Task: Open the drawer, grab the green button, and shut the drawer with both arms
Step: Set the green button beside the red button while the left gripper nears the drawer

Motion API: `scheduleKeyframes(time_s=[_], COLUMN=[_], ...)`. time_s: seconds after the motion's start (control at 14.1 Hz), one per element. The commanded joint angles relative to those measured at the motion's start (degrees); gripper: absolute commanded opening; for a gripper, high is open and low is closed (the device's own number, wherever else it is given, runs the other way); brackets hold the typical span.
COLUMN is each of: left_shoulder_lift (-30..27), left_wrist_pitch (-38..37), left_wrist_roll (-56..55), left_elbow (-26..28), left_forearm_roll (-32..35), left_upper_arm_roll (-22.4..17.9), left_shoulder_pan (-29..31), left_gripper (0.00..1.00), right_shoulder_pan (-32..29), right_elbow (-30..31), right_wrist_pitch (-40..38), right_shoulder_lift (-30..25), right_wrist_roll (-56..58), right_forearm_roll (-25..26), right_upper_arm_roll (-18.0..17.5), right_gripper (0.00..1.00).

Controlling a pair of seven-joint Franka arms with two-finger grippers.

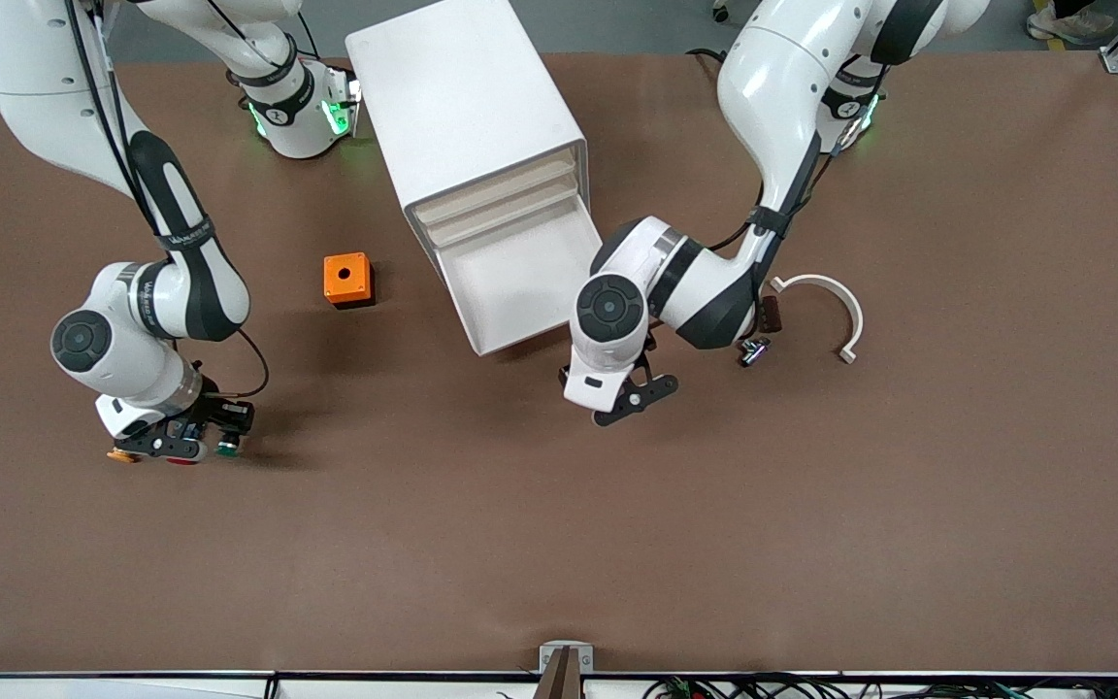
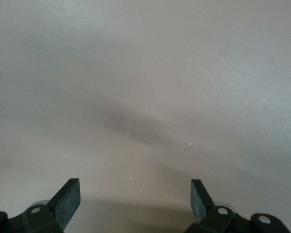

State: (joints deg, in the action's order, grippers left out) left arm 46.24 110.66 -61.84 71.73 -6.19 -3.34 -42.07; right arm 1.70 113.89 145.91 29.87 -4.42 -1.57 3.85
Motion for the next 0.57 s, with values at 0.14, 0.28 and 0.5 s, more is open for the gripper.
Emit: scheduleKeyframes(time_s=[0.14, 0.28, 0.5], left_shoulder_lift=[0.61, 1.05, 1.14], left_wrist_pitch=[0.35, 0.35, 0.35], left_wrist_roll=[-0.12, -0.03, -0.12], left_elbow=[-0.19, -0.19, -0.19], left_forearm_roll=[0.65, 0.74, 0.65], left_upper_arm_roll=[0.18, 0.27, 0.27], left_shoulder_pan=[-2.05, -2.49, -3.2], left_gripper=[1.0, 1.0, 1.0], right_shoulder_pan=[-1.43, -1.43, -1.35], right_elbow=[-1.13, -1.48, -2.44], right_wrist_pitch=[1.22, 1.31, 0.7], right_shoulder_lift=[1.76, 2.29, 2.29], right_wrist_roll=[0.56, 0.56, 0.47], right_forearm_roll=[0.43, 0.43, 0.43], right_upper_arm_roll=[-1.13, -1.13, -1.13], right_gripper=[0.0, 0.0, 0.99])
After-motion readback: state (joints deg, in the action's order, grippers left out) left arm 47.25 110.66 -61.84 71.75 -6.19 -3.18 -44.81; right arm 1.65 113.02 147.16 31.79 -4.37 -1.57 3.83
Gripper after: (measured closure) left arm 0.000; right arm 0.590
